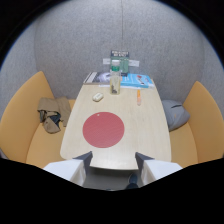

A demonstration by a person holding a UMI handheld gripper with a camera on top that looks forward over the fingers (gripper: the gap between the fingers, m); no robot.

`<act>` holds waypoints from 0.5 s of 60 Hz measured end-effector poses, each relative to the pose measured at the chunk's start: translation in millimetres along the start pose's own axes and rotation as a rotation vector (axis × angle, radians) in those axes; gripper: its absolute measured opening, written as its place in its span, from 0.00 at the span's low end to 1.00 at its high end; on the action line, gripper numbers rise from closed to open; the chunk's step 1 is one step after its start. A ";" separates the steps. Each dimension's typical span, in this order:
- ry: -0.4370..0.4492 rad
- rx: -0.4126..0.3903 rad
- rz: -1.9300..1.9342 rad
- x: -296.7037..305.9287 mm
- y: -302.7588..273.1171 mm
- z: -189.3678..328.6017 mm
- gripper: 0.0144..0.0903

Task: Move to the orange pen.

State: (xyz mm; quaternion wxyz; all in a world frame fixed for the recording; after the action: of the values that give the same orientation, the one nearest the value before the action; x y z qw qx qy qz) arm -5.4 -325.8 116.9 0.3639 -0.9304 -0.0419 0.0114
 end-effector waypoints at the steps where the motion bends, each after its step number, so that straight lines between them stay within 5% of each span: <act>1: 0.001 0.001 0.001 0.3 -0.2 0.0 0.96; 30: 0.097 0.031 0.059 84.6 -5.5 12.1 0.96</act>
State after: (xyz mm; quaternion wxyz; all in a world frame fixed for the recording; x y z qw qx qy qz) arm 77.9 -306.3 112.5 0.3795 -0.9249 0.0033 -0.0226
